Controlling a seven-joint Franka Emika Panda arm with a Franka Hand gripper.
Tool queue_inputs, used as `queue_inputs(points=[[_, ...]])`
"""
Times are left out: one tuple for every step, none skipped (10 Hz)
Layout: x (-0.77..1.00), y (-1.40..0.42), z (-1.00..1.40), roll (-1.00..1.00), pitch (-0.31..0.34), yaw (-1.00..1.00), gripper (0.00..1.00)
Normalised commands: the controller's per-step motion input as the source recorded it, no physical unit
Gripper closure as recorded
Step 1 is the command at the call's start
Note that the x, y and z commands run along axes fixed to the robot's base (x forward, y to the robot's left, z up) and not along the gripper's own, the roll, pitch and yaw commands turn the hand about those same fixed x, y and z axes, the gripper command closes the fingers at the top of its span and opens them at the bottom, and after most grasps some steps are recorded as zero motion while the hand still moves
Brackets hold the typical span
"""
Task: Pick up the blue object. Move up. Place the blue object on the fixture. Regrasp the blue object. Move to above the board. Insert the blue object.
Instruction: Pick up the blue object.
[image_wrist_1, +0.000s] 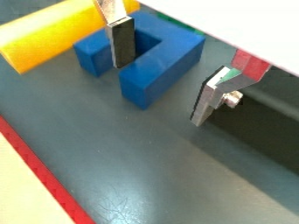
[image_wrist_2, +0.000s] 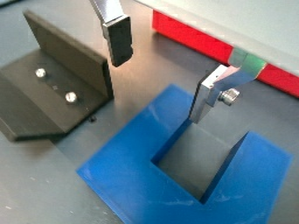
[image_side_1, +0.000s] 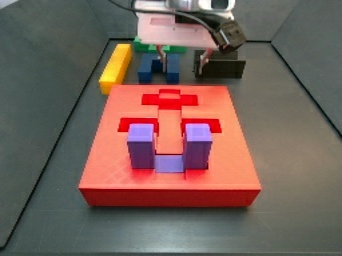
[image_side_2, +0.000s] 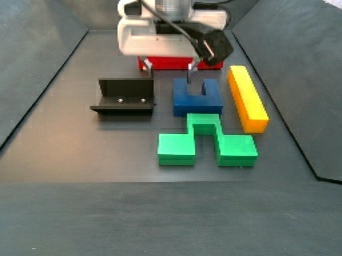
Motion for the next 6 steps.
queue_inputs(points=[[-0.08, 0.00, -0.14, -0.01, 0.000, 0.09, 0.00], [-0.03, 0.00, -0.03, 0.00, 0.000, 0.05, 0.00], [0.00, 0.00, -0.11, 0.00, 0.000, 0.05, 0.00], [0.00, 0.01, -0.09, 0.03, 0.000, 0.05, 0.00], [0.00, 0.04, -0.05, 0.02, 0.000, 0.07, 0.00], [0.00, 0.04, -0.04, 0.03, 0.000, 0.07, 0.00]])
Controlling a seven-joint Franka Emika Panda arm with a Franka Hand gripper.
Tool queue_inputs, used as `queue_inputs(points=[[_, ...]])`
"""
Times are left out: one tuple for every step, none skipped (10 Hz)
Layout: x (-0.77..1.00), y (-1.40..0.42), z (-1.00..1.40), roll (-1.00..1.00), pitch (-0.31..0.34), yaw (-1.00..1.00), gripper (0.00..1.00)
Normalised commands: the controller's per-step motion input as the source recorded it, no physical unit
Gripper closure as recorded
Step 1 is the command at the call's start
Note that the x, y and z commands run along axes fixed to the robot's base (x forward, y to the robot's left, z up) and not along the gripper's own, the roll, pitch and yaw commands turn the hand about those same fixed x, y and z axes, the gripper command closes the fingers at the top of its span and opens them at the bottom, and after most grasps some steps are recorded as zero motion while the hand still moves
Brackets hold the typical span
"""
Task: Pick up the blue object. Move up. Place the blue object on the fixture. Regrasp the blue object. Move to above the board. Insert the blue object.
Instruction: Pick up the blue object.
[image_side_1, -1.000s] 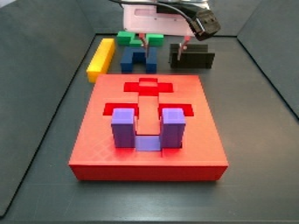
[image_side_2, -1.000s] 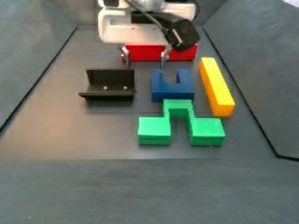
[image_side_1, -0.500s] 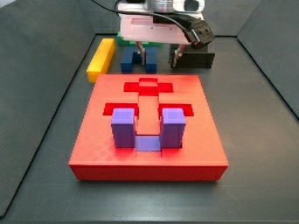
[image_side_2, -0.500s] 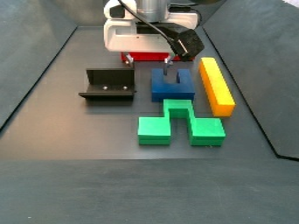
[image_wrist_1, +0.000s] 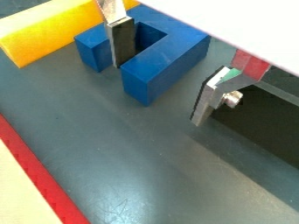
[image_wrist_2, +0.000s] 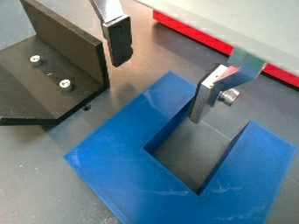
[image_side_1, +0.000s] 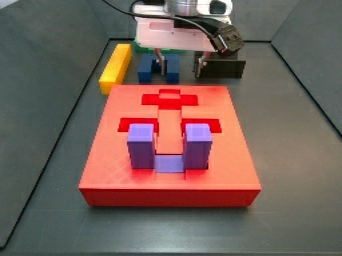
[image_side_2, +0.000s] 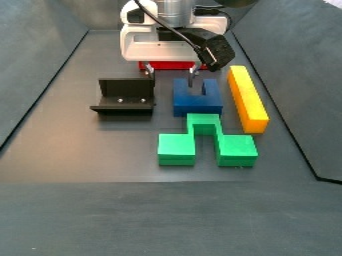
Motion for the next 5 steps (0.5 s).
queue_inputs(points=[[0.00, 0.07, -0.04, 0.08, 0.000, 0.01, 0.00], [0.00, 0.00, -0.03, 0.08, 0.000, 0.00, 0.00], [0.00, 0.00, -0.01, 0.07, 0.000, 0.00, 0.00], [-0.03, 0.00, 0.00, 0.08, 0.000, 0.00, 0.00], [0.00, 0.00, 0.00, 0.00, 0.000, 0.00, 0.00]])
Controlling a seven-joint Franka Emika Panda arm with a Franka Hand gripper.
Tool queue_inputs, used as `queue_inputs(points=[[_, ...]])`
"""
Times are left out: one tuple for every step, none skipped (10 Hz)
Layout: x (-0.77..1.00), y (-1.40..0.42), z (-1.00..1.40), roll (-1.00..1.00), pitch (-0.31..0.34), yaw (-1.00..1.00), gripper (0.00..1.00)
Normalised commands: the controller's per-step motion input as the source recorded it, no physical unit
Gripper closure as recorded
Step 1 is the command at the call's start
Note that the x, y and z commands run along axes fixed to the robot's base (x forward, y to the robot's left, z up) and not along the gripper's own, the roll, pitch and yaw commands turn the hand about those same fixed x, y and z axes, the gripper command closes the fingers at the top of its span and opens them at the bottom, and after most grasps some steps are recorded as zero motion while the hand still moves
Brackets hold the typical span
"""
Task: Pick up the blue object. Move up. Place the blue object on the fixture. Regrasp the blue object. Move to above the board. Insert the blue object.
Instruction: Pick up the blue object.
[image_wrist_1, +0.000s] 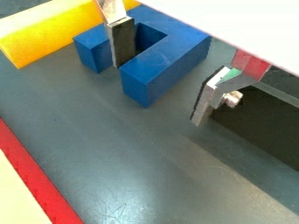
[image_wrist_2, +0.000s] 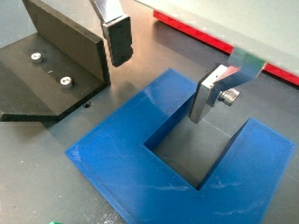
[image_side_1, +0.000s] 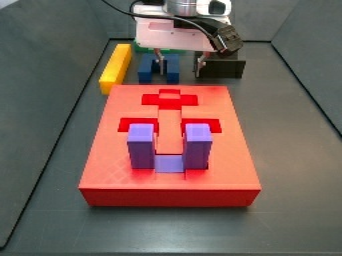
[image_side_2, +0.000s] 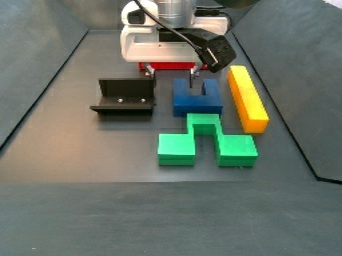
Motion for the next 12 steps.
queue_inputs(points=[[0.00, 0.00, 0.00, 0.00, 0.000, 0.00, 1.00], [0.00, 0.00, 0.00, 0.00, 0.000, 0.00, 1.00], [0.00, 0.00, 0.00, 0.00, 0.000, 0.00, 1.00], [0.00, 0.00, 0.00, 0.00, 0.000, 0.00, 1.00], [0.00, 0.00, 0.00, 0.00, 0.000, 0.00, 1.00], [0.00, 0.00, 0.00, 0.00, 0.000, 0.00, 1.00], [0.00, 0.00, 0.00, 0.00, 0.000, 0.00, 1.00], [0.00, 0.00, 0.00, 0.00, 0.000, 0.00, 1.00], [0.00, 0.00, 0.00, 0.00, 0.000, 0.00, 1.00], [0.00, 0.00, 0.00, 0.00, 0.000, 0.00, 1.00], [0.00, 0.00, 0.00, 0.00, 0.000, 0.00, 1.00], [0.00, 0.00, 0.00, 0.00, 0.000, 0.00, 1.00]])
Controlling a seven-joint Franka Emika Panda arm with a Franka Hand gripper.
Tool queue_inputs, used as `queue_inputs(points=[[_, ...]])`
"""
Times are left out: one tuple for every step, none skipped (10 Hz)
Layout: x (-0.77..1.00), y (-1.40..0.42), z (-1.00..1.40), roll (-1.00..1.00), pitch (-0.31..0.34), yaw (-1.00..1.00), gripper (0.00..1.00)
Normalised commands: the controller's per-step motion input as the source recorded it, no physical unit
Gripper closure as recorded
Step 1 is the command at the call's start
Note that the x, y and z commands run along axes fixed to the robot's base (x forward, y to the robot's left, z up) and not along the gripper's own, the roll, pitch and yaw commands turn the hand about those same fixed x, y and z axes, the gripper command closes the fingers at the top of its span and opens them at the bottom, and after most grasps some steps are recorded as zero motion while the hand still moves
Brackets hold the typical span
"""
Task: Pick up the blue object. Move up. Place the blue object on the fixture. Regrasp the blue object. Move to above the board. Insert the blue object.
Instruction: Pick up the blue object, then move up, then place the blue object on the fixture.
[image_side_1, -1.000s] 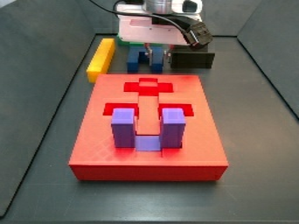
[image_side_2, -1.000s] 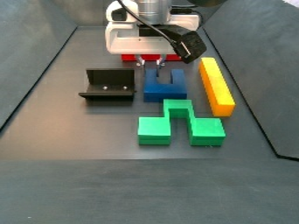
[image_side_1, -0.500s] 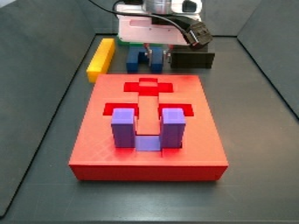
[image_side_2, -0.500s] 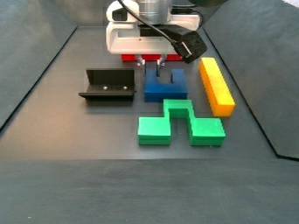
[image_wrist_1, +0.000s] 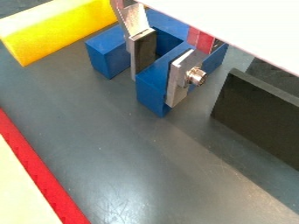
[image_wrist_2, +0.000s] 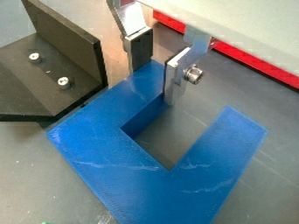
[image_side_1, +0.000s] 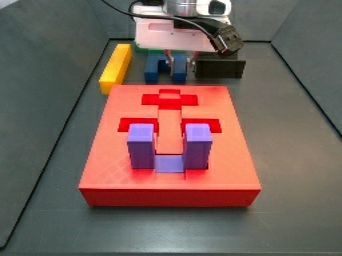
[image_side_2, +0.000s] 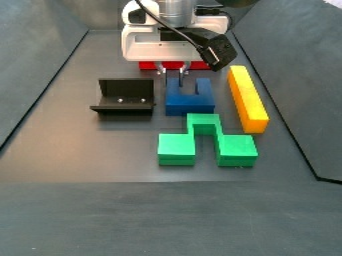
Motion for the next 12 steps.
queue_inputs(points=[[0.00, 0.00, 0.00, 0.00, 0.000, 0.00, 1.00], [0.00, 0.00, 0.00, 0.00, 0.000, 0.00, 1.00], [0.00, 0.00, 0.00, 0.00, 0.000, 0.00, 1.00], [0.00, 0.00, 0.00, 0.00, 0.000, 0.00, 1.00], [0.00, 0.00, 0.83, 0.00, 0.000, 0.00, 1.00], [0.01, -0.01, 0.81, 0.00, 0.004, 0.01, 1.00], [-0.02, -0.02, 0.54, -0.02, 0.028, 0.02, 1.00], [0.00, -0.01, 0.23, -0.04, 0.012, 0.02, 1.00], [0.00, 0.02, 0.00, -0.08, 0.000, 0.00, 1.00], [0.30, 0.00, 0.41, -0.63, 0.000, -0.01, 1.00], [0.53, 0.00, 0.61, -0.86, 0.000, -0.02, 1.00], [0.50, 0.00, 0.55, -0.94, -0.026, -0.11, 1.00]])
